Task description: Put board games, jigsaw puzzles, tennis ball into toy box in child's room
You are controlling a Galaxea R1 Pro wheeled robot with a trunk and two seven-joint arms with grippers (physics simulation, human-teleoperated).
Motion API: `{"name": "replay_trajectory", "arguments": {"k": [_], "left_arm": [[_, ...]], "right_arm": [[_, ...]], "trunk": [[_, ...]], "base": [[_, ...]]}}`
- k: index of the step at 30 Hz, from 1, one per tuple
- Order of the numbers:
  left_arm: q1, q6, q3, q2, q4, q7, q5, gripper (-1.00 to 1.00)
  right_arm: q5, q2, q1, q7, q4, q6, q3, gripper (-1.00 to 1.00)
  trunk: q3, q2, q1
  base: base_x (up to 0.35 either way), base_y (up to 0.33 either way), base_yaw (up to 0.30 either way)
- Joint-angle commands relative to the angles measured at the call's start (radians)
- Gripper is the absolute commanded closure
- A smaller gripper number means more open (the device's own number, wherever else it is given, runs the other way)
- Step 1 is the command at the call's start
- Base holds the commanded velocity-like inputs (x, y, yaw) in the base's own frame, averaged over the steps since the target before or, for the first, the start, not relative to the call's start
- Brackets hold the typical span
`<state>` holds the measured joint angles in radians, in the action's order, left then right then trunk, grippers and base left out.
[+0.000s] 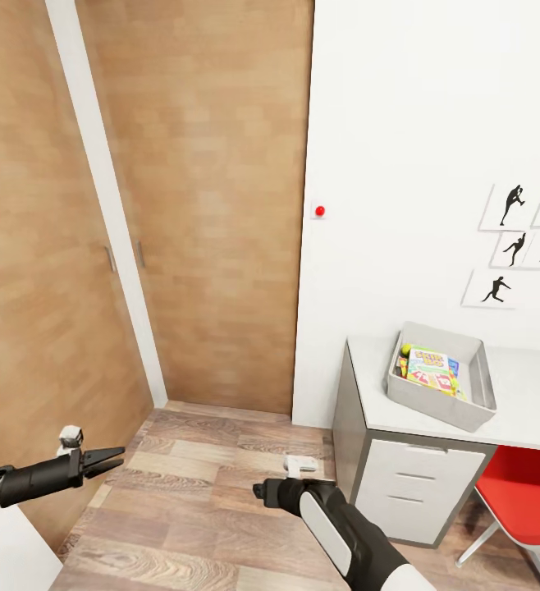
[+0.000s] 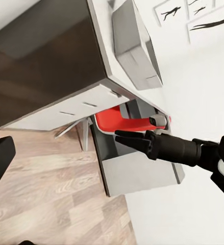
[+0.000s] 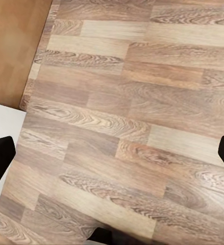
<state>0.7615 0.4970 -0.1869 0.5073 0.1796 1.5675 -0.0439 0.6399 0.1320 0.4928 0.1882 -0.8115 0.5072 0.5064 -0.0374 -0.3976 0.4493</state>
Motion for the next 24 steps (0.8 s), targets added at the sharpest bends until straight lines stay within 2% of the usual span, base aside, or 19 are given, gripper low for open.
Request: {"name": "replay_trajectory", "arguments": {"k": [1, 4, 6, 11, 14, 16, 18, 21, 23, 24], "left_arm": [[0.001, 0.01, 0.005, -0.001, -0.001, -0.001, -0.003, -1.0], [0.0, 0.008, 0.006, -0.003, -0.003, -0.05, 0.005, -1.0], [0.0, 0.006, 0.006, -0.012, -0.014, -0.126, 0.012, -1.0], [-0.001, -0.017, 0.006, -0.053, -0.074, -0.399, 0.019, -1.0], [-0.001, -0.067, 0.006, -0.079, -0.111, -0.516, 0.019, -1.0], [-0.001, -0.113, 0.006, -0.112, -0.138, -0.621, 0.018, -1.0], [-0.002, -0.128, 0.006, -0.133, -0.147, -0.675, 0.018, -1.0], [-0.02, -0.163, 0.005, -0.207, -0.161, -0.862, 0.017, -1.0], [-0.028, -0.183, 0.005, -0.227, -0.163, -0.936, 0.016, -1.0], [-0.034, -0.207, 0.005, -0.242, -0.164, -1.012, 0.014, -1.0]], "right_arm": [[0.011, -0.001, 0.001, 0.01, -0.002, 0.003, 0.003, -1.0], [0.012, -0.002, 0.001, 0.01, -0.002, 0.003, 0.003, -1.0], [0.013, -0.002, 0.001, 0.01, -0.001, 0.003, 0.003, -1.0], [0.012, -0.009, 0.001, 0.01, 0.015, 0.001, 0.004, -1.0], [0.011, -0.011, 0.001, 0.011, 0.049, -0.002, 0.004, -1.0], [0.009, -0.012, 0.001, 0.012, 0.091, -0.004, 0.004, -1.0], [0.008, -0.013, 0.001, 0.012, 0.111, -0.011, 0.005, -1.0], [0.009, -0.02, 0.001, 0.012, 0.179, -0.083, 0.009, -1.0], [0.009, -0.024, 0.001, 0.011, 0.205, -0.11, 0.011, -1.0], [0.009, -0.026, 0.001, 0.012, 0.229, -0.131, 0.012, -1.0]], "trunk": [[-0.002, -0.002, 0.001], [-0.002, -0.002, 0.001], [-0.002, -0.002, 0.001], [-0.002, -0.002, 0.001], [-0.002, -0.002, 0.001], [-0.002, -0.002, 0.001], [-0.002, -0.002, 0.001], [-0.002, -0.002, 0.001], [-0.002, -0.002, 0.001], [-0.002, -0.002, 0.001]], "base": [[0.0, 0.0, 0.0], [0.0, 0.0, 0.0], [0.0, 0.0, 0.0], [0.0, 0.0, 0.0], [0.0, 0.0, 0.0], [0.0, 0.0, 0.0], [0.0, 0.0, 0.0], [0.0, 0.0, 0.0], [0.0, 0.0, 0.0], [0.0, 0.0, 0.0]]}}
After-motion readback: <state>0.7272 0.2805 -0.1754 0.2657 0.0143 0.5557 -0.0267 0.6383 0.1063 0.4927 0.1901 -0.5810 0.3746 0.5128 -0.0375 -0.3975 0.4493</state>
